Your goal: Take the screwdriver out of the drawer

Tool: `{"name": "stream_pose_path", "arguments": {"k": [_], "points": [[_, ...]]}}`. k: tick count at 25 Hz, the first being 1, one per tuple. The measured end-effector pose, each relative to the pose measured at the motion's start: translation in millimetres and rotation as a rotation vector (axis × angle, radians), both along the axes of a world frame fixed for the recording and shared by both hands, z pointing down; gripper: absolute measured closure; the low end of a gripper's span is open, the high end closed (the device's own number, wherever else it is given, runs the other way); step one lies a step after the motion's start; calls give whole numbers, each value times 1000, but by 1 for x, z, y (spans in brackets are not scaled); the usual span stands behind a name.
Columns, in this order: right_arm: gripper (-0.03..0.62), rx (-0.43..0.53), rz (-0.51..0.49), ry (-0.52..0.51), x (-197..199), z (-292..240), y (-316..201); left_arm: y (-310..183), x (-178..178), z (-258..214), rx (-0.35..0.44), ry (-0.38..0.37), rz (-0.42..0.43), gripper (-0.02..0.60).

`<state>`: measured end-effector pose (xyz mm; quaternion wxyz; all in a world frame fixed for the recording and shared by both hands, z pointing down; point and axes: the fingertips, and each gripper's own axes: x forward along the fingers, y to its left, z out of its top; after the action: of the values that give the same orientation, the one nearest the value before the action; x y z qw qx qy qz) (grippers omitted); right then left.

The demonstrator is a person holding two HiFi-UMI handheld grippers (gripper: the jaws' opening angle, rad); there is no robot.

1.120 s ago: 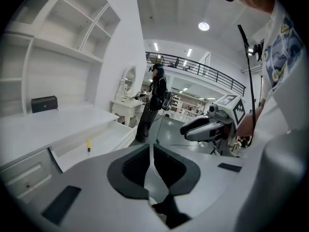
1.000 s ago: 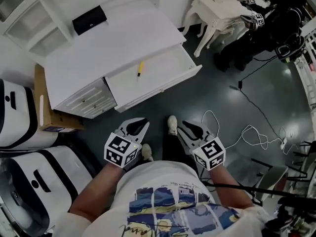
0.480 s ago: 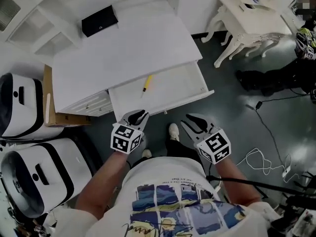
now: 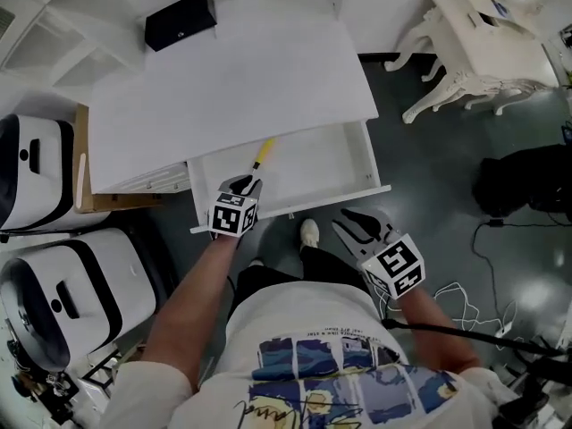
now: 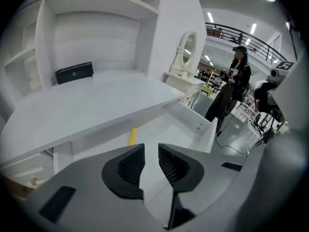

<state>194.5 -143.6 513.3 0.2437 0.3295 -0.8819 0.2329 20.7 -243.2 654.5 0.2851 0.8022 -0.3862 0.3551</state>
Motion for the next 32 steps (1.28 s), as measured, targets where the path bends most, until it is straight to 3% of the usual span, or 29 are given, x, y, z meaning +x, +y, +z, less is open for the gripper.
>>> {"name": "stream_pose_path", "arguments": {"k": [7,12,19,27,32], "points": [[471,-72,23,43,39,18,-14,-36,2,68,-91,-76,-43,482],[471,-118,52,55,57,32,-16,-59,4,99,-94,-139,-32,471],[474,-160,85,56,71,41,-19,-72,4,122,-131,-221,2,460],[480,-184,122,55,81,52,-17,-80,2,138,-154,-264,1,462],[484,-183,135,46,82,53,-18,-80,0,141,-171,-275,-9,494]]}}
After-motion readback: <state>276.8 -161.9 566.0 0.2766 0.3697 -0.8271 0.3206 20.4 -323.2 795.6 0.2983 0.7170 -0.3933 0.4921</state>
